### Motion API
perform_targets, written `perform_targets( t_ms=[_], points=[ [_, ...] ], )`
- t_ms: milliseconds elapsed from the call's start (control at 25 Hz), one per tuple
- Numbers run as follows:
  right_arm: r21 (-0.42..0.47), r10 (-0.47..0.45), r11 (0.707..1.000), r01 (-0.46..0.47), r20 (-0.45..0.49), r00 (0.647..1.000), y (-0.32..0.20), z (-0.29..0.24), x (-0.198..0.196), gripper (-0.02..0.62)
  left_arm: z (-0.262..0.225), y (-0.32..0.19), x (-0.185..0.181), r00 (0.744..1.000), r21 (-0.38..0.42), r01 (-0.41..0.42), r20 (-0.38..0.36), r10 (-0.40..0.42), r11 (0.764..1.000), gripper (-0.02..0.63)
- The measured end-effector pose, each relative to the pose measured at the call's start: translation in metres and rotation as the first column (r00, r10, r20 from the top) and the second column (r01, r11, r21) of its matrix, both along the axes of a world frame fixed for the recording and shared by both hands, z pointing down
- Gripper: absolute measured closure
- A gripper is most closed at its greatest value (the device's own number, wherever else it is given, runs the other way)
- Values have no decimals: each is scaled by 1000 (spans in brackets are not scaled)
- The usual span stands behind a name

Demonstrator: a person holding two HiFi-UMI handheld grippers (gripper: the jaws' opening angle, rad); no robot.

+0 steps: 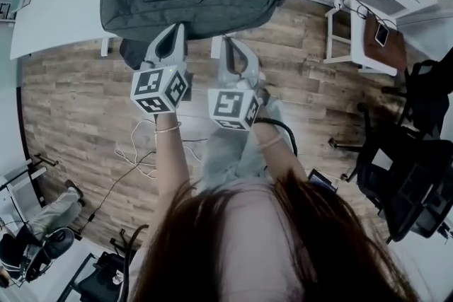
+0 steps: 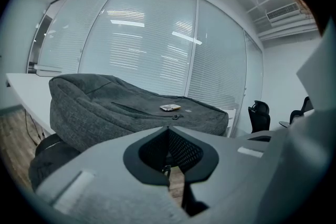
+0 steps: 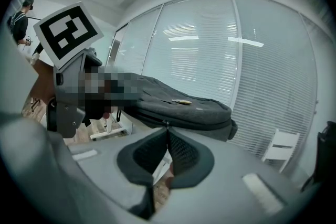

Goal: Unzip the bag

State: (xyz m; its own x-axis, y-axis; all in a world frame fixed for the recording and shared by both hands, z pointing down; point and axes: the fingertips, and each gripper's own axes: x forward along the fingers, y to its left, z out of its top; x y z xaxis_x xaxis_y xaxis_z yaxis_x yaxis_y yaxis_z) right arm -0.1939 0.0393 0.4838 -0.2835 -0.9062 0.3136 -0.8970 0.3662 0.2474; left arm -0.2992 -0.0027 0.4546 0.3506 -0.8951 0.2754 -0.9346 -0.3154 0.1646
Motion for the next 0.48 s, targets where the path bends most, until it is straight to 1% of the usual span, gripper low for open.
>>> perform_targets(
  t_ms=[480],
  points=[
    [-19,-46,999,46,-15,999,-6,0,21,586,0,1,1,999,1,44,-9,-44,999,598]
  ],
)
